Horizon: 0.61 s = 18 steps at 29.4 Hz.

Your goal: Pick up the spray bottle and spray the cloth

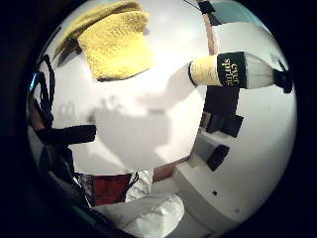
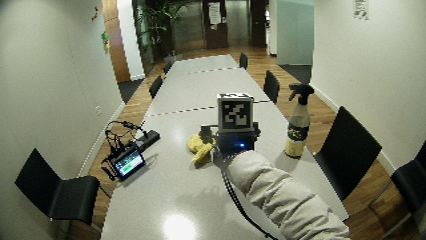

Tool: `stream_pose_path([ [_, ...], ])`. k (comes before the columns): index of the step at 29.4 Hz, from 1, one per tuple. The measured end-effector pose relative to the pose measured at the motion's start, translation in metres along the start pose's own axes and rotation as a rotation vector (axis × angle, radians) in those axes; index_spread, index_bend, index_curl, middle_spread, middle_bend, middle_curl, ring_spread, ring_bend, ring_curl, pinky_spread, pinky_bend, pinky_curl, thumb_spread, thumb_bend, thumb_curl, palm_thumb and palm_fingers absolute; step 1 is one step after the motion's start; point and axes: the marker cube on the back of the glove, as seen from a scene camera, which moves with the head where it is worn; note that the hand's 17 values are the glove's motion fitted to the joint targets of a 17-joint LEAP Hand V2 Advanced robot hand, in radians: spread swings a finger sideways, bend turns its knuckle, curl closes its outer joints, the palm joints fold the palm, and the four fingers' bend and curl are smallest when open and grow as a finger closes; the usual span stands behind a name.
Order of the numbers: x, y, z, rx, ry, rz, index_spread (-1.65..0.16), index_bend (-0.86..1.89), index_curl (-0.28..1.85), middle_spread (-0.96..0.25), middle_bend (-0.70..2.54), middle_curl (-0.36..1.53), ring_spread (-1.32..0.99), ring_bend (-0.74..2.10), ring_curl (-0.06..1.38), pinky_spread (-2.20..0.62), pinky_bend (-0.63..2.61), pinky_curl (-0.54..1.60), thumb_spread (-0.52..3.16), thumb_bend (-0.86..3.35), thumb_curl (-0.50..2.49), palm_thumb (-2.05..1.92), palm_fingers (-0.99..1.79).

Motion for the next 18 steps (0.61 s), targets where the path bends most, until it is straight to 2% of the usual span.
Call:
stream_pose_path([
  [7,-0.0042,0.0016,0.0053,-0.009,0.031,-0.008,-0.11,0.36,0.26,-0.07,0.75,0.27,-0.1,0.8,0.31,-0.16,0.79,0.3,0.85,0.65,0.2,0.66,1.46],
  [18,-0.0041,0.0029,0.0104,0.058,0.088,0.044,-0.13,0.41,0.37,-0.08,0.82,0.38,-0.12,0.86,0.41,-0.19,0.85,0.4,1.2,0.74,0.3,0.64,1.36],
])
